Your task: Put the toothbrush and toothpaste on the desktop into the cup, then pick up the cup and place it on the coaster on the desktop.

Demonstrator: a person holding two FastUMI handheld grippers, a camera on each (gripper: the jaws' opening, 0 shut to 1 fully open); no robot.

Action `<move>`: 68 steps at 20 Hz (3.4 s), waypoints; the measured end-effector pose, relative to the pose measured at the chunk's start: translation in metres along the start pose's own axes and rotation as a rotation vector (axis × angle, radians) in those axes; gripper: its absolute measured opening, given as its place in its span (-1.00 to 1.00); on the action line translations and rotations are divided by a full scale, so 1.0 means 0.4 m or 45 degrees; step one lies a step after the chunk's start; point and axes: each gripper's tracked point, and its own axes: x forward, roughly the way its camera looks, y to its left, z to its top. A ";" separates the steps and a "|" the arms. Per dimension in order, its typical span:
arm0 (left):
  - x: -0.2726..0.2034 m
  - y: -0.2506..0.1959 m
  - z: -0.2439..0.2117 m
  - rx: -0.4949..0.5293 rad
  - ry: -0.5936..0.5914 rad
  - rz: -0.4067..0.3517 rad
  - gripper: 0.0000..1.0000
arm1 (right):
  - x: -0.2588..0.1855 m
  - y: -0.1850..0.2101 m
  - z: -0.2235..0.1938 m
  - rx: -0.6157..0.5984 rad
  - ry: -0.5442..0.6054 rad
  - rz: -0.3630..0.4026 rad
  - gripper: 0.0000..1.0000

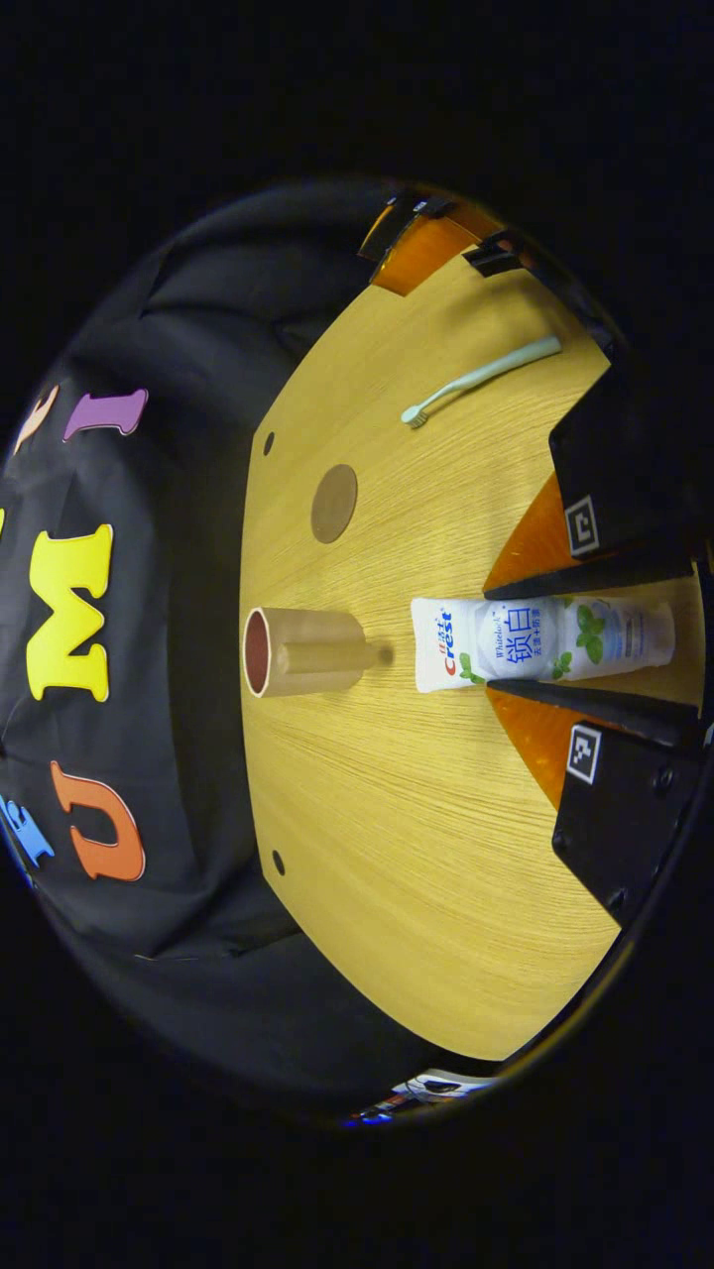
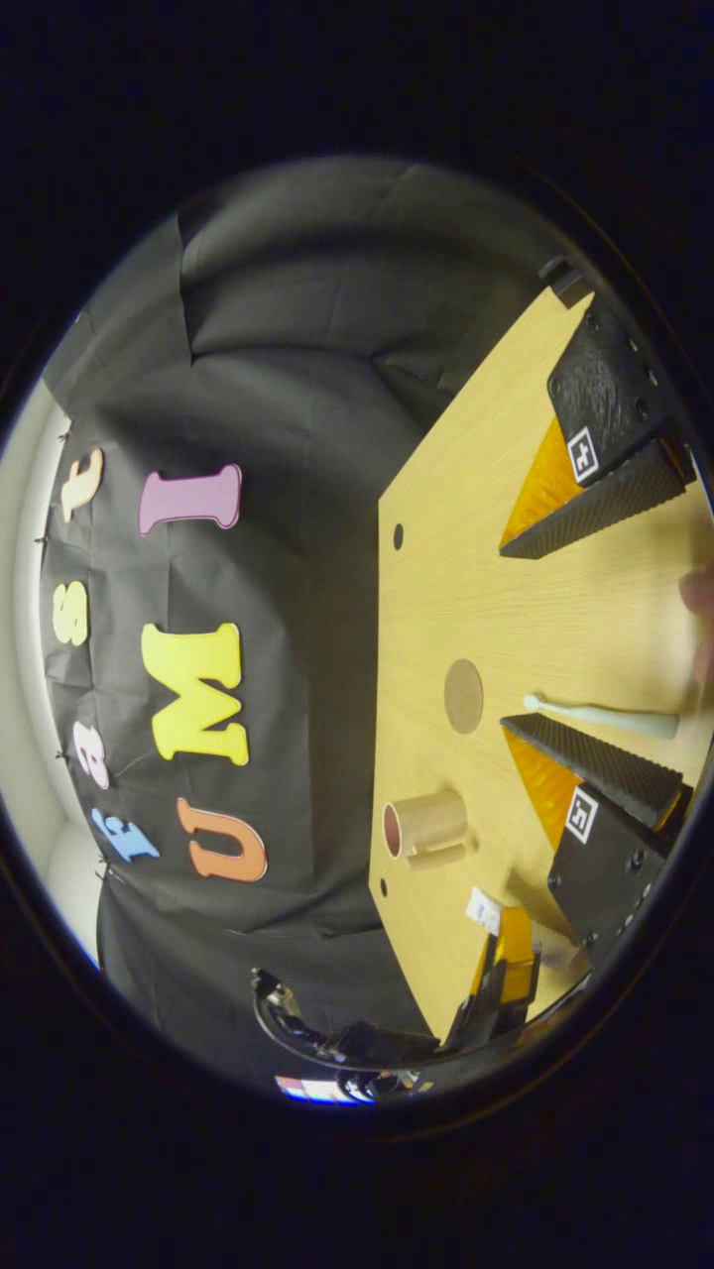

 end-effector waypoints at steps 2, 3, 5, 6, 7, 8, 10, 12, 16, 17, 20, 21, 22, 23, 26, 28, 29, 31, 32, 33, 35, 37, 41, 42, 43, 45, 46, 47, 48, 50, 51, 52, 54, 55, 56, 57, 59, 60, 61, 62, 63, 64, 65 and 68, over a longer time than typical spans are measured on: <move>-0.031 0.003 0.027 0.004 -0.064 0.005 -0.07 | -0.005 0.011 0.000 0.002 -0.006 0.014 0.90; -0.044 0.003 0.040 -0.006 -0.088 0.007 -0.07 | -0.006 0.013 -0.003 -0.003 -0.005 0.016 0.93; -0.068 0.003 0.060 -0.029 -0.139 0.010 -0.07 | -0.008 0.020 -0.010 -0.011 0.003 0.022 0.89; -0.085 0.004 0.074 -0.040 -0.174 0.010 -0.07 | -0.009 0.024 -0.013 -0.009 0.009 0.027 0.93; -0.096 0.016 0.096 -0.054 -0.208 0.033 -0.15 | -0.007 0.029 -0.017 -0.009 0.016 0.033 0.93; -0.104 0.016 0.118 -0.062 -0.248 0.030 -0.60 | -0.004 0.033 -0.021 -0.009 0.023 0.038 0.93; -0.121 0.038 0.146 -0.063 -0.294 0.058 -0.65 | -0.001 0.043 -0.034 -0.015 0.048 0.048 0.90; -0.113 0.041 0.139 -0.087 -0.268 0.043 -0.65 | -0.002 0.051 -0.043 -0.023 0.064 0.058 0.90; -0.081 0.034 0.084 -0.111 -0.129 0.000 0.72 | 0.000 0.056 -0.042 -0.024 0.070 0.064 0.92; -0.075 0.021 0.076 -0.109 -0.112 -0.019 0.87 | 0.000 0.054 -0.044 -0.029 0.071 0.062 0.87; -0.062 -0.004 0.059 -0.071 -0.078 -0.033 0.94 | 0.001 0.043 -0.046 -0.024 0.079 0.058 0.90; -0.059 -0.013 0.054 -0.056 -0.066 -0.037 0.94 | 0.002 0.037 -0.047 -0.019 0.082 0.056 0.92; -0.054 -0.024 0.046 -0.043 -0.053 -0.043 0.94 | 0.003 0.034 -0.045 -0.013 0.084 0.056 0.89; -0.048 -0.037 0.038 -0.030 -0.038 -0.050 0.94 | 0.001 0.030 -0.047 -0.009 0.086 0.055 0.89; -0.027 -0.062 0.020 0.013 0.008 -0.059 0.94 | 0.002 0.016 -0.047 0.000 0.090 0.052 0.91; -0.017 -0.072 0.007 0.023 0.029 -0.061 0.94 | 0.003 0.001 -0.050 0.008 0.094 0.046 0.91; -0.010 -0.075 0.000 0.026 0.046 -0.063 0.94 | 0.004 -0.005 -0.050 0.012 0.096 0.044 0.91; 0.005 -0.077 -0.028 0.038 0.085 -0.050 0.94 | 0.003 -0.013 -0.049 0.025 0.097 0.041 0.91; 0.015 -0.079 -0.047 0.038 0.112 -0.046 0.94 | 0.002 -0.016 -0.048 0.031 0.096 0.041 0.91; 0.027 -0.082 -0.065 0.026 0.150 -0.052 0.94 | 0.002 -0.021 -0.050 0.037 0.098 0.041 0.91; 0.042 -0.095 -0.081 0.003 0.189 -0.065 1.00 | 0.002 -0.027 -0.055 0.040 0.104 0.039 0.90; 0.051 -0.099 -0.088 0.006 0.201 -0.061 0.94 | 0.006 -0.034 -0.054 0.045 0.108 0.036 0.90; 0.063 -0.092 -0.097 0.001 0.221 -0.046 0.87 | 0.007 -0.042 -0.058 0.066 0.115 0.033 0.89; 0.063 -0.091 -0.099 0.013 0.225 -0.042 0.80 | 0.007 -0.042 -0.059 0.071 0.116 0.032 0.89; 0.064 -0.089 -0.100 0.025 0.218 -0.041 0.74 | 0.008 -0.040 -0.058 0.076 0.117 0.032 0.89; 0.066 -0.094 -0.097 0.049 0.216 -0.048 0.70 | 0.008 -0.035 -0.062 0.079 0.122 0.036 0.89; 0.066 -0.095 -0.096 0.060 0.217 -0.055 0.67 | 0.008 -0.033 -0.065 0.074 0.125 0.036 0.89; 0.064 -0.098 -0.098 0.069 0.218 -0.061 0.64 | 0.006 -0.031 -0.064 0.069 0.126 0.038 0.89; 0.065 -0.101 -0.099 0.074 0.216 -0.067 0.53 | 0.003 -0.031 -0.065 0.066 0.124 0.039 0.89; 0.066 -0.097 -0.096 0.093 0.203 -0.070 0.25 | 0.000 -0.035 -0.060 0.069 0.117 0.036 0.89; 0.065 -0.096 -0.096 0.087 0.196 -0.069 0.17 | 0.001 -0.035 -0.057 0.074 0.116 0.033 0.89; 0.066 -0.095 -0.096 0.075 0.186 -0.069 0.06 | 0.001 -0.036 -0.057 0.078 0.115 0.032 0.90; 0.067 -0.086 -0.090 0.028 0.166 -0.067 -0.02 | -0.001 -0.037 -0.054 0.084 0.112 0.032 0.89; 0.065 -0.076 -0.082 0.005 0.152 -0.064 -0.05 | -0.001 -0.035 -0.053 0.085 0.111 0.034 0.89; 0.062 -0.070 -0.074 -0.002 0.137 -0.059 -0.07 | -0.001 -0.031 -0.055 0.086 0.113 0.037 0.89; 0.051 -0.064 -0.063 -0.002 0.114 -0.050 -0.08 | 0.000 -0.025 -0.055 0.087 0.115 0.042 0.89; 0.029 -0.057 -0.038 0.012 0.062 -0.040 -0.08 | 0.004 -0.014 -0.056 0.083 0.119 0.050 0.89; 0.019 -0.055 -0.024 0.014 0.032 -0.040 -0.09 | 0.006 -0.007 -0.056 0.085 0.119 0.056 0.94; 0.005 -0.056 -0.012 0.013 0.000 -0.040 -0.09 | 0.007 0.000 -0.055 0.088 0.118 0.062 0.94; -0.007 -0.056 0.000 0.010 -0.035 -0.037 -0.09 | 0.007 0.010 -0.055 0.089 0.117 0.071 0.94; -0.018 -0.052 0.011 0.011 -0.063 -0.027 -0.09 | 0.006 0.016 -0.056 0.086 0.118 0.076 0.94; -0.027 -0.043 0.019 0.002 -0.083 -0.007 -0.09 | 0.005 0.023 -0.060 0.076 0.119 0.081 0.94; -0.035 -0.037 0.021 -0.009 -0.093 -0.003 -0.09 | 0.003 0.029 -0.060 0.061 0.119 0.083 0.94; -0.054 -0.030 0.047 -0.056 -0.138 -0.006 -0.10 | -0.003 0.041 -0.056 0.057 0.110 0.092 0.94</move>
